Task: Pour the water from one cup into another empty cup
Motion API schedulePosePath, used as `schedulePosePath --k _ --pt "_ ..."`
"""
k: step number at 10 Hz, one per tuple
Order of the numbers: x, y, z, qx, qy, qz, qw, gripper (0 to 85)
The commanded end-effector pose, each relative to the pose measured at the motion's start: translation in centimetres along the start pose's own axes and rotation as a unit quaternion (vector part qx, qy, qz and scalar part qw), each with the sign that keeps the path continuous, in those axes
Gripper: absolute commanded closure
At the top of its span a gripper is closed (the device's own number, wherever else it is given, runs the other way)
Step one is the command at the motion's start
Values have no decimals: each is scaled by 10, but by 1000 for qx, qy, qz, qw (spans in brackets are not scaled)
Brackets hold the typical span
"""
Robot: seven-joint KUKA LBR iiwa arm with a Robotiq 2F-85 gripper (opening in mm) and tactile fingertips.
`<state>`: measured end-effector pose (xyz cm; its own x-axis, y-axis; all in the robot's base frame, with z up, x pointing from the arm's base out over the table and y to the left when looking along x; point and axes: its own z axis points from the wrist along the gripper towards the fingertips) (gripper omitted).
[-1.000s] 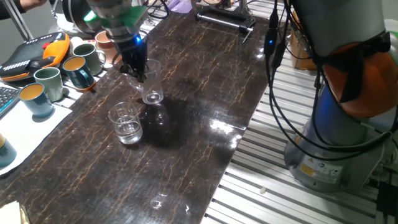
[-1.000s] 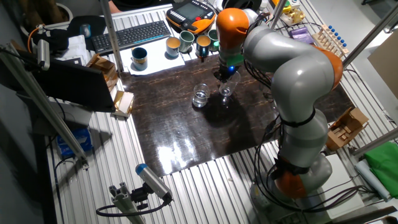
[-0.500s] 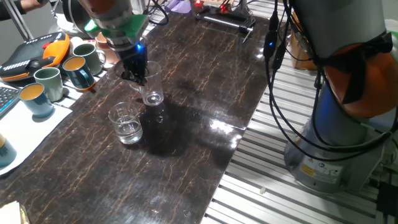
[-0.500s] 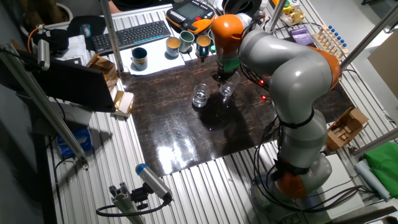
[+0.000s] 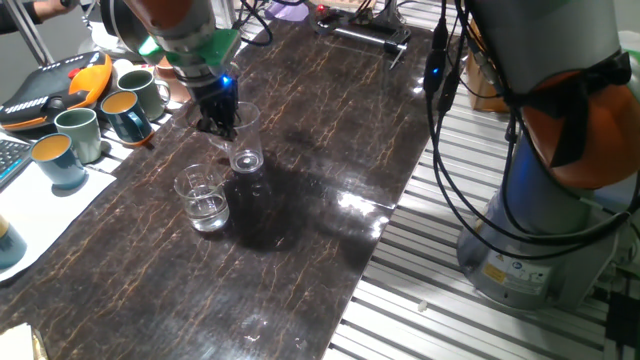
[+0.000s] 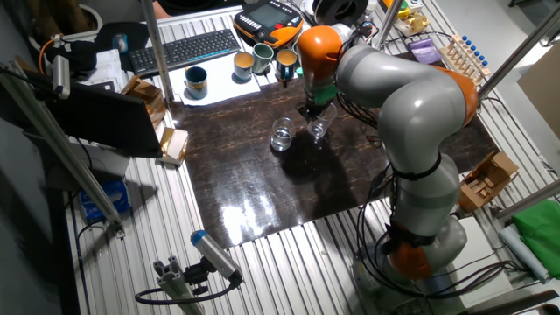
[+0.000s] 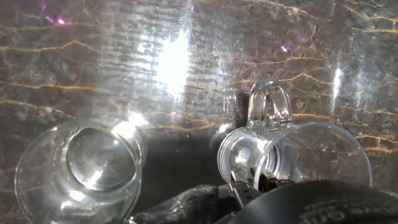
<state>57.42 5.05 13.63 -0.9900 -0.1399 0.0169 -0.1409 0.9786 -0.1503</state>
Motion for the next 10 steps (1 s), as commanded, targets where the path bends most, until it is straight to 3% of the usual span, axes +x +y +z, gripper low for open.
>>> schedulePosePath --k 1,7,10 --pt "0 0 1 0 -1 0 1000 843" --pt "0 2 6 6 -9 -2 1000 800" --pt "-1 2 6 16 -8 0 1000 700"
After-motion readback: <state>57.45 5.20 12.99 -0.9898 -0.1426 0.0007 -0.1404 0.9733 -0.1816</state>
